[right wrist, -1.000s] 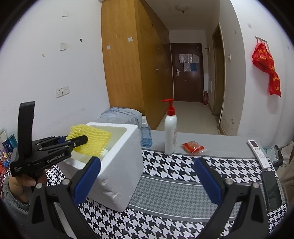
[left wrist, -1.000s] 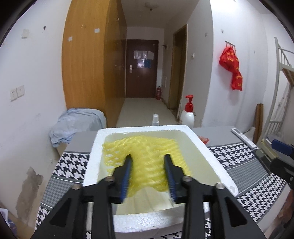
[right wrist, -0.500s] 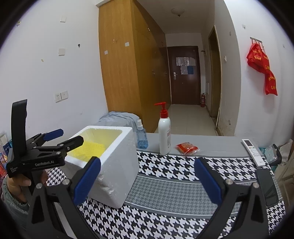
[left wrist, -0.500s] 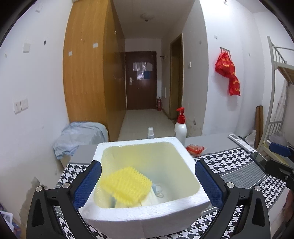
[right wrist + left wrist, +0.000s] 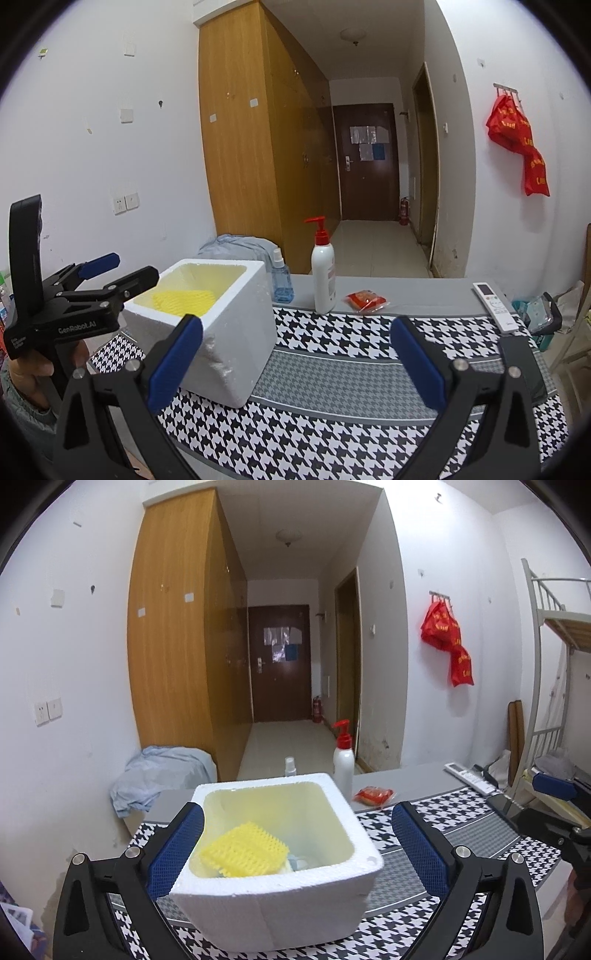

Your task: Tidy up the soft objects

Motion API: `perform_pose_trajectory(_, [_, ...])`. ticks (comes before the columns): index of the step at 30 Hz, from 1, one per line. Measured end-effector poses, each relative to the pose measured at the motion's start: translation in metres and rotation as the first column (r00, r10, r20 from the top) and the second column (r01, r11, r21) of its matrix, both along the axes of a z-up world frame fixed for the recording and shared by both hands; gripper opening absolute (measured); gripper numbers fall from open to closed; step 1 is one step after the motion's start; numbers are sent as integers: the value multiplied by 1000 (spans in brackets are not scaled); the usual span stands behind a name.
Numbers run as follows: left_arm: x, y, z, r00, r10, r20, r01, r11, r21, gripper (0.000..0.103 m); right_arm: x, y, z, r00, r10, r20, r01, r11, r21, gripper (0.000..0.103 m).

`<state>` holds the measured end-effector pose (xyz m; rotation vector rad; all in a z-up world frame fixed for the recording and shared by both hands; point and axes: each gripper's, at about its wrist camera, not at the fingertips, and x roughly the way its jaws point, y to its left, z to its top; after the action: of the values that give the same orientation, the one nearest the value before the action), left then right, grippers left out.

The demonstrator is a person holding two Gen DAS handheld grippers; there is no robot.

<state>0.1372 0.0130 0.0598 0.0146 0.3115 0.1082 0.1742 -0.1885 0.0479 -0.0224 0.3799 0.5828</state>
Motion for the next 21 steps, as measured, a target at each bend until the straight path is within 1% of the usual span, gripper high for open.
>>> perform_pose_trajectory(5, [-25,-13,9,999,-19,47,18,999,28,102,-16,-7,4,999,2,33,-2,1000,8,103])
perform_pose_trajectory(10, [-47,-19,14,996,-21,87,18,999,35,102,-29,-11,5,999,0,49,0,1000,17,103])
perform_pose_trajectory(18, [-73,-25,10,991,-37,127,33,999,36,102,-46,-13,0,998,1,65,-2,1000,14,103])
perform_pose_trajectory(21, [-81,-28,6,989,-31,148,26,999,35,102,-53,-17,-1,997,4,73,-6,1000,31,103])
